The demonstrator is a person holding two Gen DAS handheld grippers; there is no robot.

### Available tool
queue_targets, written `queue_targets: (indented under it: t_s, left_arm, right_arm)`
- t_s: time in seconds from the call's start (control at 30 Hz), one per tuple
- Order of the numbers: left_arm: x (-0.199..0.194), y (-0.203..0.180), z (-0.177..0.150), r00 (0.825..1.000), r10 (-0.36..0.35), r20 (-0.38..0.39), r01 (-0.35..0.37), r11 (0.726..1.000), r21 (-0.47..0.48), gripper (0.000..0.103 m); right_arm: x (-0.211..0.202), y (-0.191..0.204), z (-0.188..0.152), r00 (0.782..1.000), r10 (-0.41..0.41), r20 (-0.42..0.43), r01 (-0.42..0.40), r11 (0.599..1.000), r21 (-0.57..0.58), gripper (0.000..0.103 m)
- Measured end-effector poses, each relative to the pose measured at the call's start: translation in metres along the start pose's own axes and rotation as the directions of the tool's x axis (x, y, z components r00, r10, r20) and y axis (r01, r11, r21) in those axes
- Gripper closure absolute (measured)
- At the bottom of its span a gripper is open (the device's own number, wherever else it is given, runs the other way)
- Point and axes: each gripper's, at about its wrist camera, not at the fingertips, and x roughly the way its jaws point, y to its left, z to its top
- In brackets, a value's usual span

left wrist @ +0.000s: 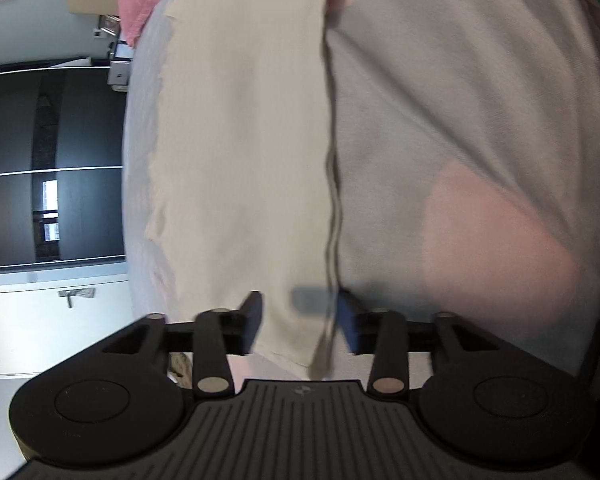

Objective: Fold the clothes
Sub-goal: 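Grasp the folded cream T-shirt edge with both grippers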

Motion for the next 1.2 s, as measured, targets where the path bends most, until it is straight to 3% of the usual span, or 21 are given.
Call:
queue_targets:
  t_s: [0.1,0.27,0.33,0.47,0.5,0.57,0.73,0.83,0.97,1.1,1.2]
  left_arm:
    - [0.004,0.003,0.003,1.0,-0.003,-0.003,0.003,1.0,-0.014,0.054]
    - [0.009,0.004,0.009,0.999,0.04,-0.002,-0.04,0.999,0.005,0.041]
    - [0.011,0.005,0.012,0.998,0.056,-0.004,-0.056,0.998,0.014,0.042]
    - [0.001,-0.012,0.01,0.999,0.036,-0.001,-0.036,0.995,0.096,0.081]
    - [-0.002,-0.019,0.007,0.999,0.037,0.01,-0.038,0.99,0.138,0.082]
    - [-0.002,-0.032,-0.001,0.997,0.076,0.018,-0.078,0.973,0.216,0.082]
    - [0.018,-0.031,-0.011,0.988,0.117,-0.102,-0.09,0.968,0.234,0.081]
    - [0.02,-0.029,-0.009,0.99,0.115,-0.087,-0.091,0.967,0.237,0.08]
    - [0.012,-0.025,-0.004,0.992,0.127,-0.017,-0.122,0.977,0.177,0.068]
    - [0.009,-0.026,0.001,0.99,0.136,0.043,-0.141,0.972,0.187,0.066]
    - [0.014,-0.023,0.004,0.99,0.135,0.038,-0.139,0.977,0.162,0.065]
  right_arm:
    - [0.001,-0.001,0.002,1.0,0.005,-0.003,-0.005,1.0,-0.011,0.08]
    - [0.001,-0.002,0.003,1.0,0.009,-0.002,-0.009,1.0,-0.008,0.081]
    - [-0.001,0.0,0.001,1.0,0.003,0.001,-0.003,1.0,-0.009,0.083]
    - [-0.006,0.005,-0.004,1.0,-0.017,0.001,0.017,1.0,-0.013,0.084]
    - [-0.007,0.007,-0.005,1.0,-0.02,-0.001,0.019,1.0,-0.019,0.084]
    - [-0.008,0.009,-0.007,1.0,-0.022,-0.009,0.022,0.999,-0.024,0.084]
    - [-0.009,0.008,-0.007,1.0,-0.018,-0.015,0.018,1.0,-0.017,0.084]
    - [-0.007,0.007,-0.005,1.0,-0.014,-0.015,0.014,1.0,-0.017,0.084]
    - [-0.006,0.006,-0.005,1.0,-0.015,-0.015,0.015,1.0,-0.016,0.084]
    - [-0.008,0.005,-0.006,1.0,-0.021,0.005,0.021,1.0,-0.004,0.084]
    - [-0.007,0.007,-0.006,0.999,-0.029,0.019,0.029,1.0,-0.012,0.084]
